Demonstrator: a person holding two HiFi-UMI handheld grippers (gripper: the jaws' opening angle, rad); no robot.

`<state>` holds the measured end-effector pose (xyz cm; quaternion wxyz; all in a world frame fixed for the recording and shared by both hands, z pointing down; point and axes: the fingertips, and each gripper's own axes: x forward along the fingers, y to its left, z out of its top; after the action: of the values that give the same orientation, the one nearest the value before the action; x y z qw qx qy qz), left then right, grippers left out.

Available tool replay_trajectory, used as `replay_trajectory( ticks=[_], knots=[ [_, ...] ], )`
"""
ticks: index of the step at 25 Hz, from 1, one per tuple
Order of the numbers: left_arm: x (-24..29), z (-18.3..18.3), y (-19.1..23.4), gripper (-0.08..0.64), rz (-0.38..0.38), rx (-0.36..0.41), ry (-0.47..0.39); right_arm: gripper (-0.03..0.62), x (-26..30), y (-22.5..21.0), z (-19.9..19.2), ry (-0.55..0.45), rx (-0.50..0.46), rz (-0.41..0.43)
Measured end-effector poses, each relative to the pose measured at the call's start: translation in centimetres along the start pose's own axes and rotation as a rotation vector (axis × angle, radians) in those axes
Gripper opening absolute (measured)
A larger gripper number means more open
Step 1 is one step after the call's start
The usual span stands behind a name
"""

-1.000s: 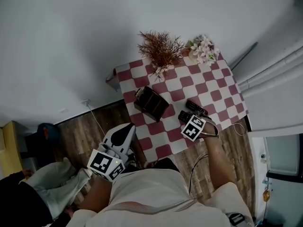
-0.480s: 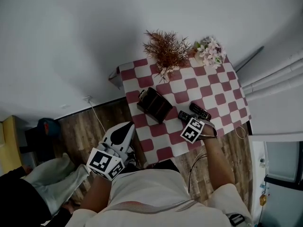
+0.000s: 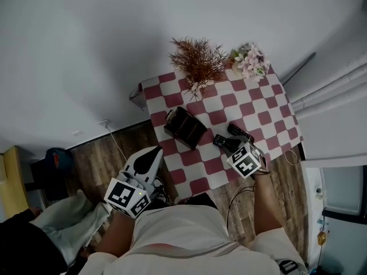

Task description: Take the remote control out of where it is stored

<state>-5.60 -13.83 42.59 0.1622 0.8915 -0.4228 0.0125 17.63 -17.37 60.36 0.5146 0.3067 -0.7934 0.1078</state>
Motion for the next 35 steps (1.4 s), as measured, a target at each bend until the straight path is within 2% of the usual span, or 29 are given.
replay_trajectory(
  ticks=[4,8,19,22,26,35],
  knots=[
    [0.1,0.6,-0.5,0.008,-0.026,0.021,-0.008,0.074,-4.6,-0.6,4.0,-0.224,0.097,-0.076],
    [0.0,1.5,-1.2,0.008,-0.047,0.046,-0.024,0.055,-9.0,-0.4,6.7,-0.394,0.171,-0.132],
    [-1.1,3.7,-2.7,0.008,-0.094,0.11,-0.068,0.017,-17.3,1.9,11.0,-0.846,0.411,-0.208],
    [-1.5,4.1,-2.9,0.008,-0.094,0.136,-0.076,0.015,-17.8,2.6,11.3,-0.889,0.42,-0.211],
    [-1.8,4.2,-3.4,0.008,-0.109,0.17,-0.071,0.015,-17.8,3.2,11.4,-0.883,0.415,-0.209],
    [-2.7,4.3,-2.9,0.008,-0.072,0.164,-0.09,0.015,-16.7,3.7,11.6,-0.83,0.404,-0.188]
  ],
)
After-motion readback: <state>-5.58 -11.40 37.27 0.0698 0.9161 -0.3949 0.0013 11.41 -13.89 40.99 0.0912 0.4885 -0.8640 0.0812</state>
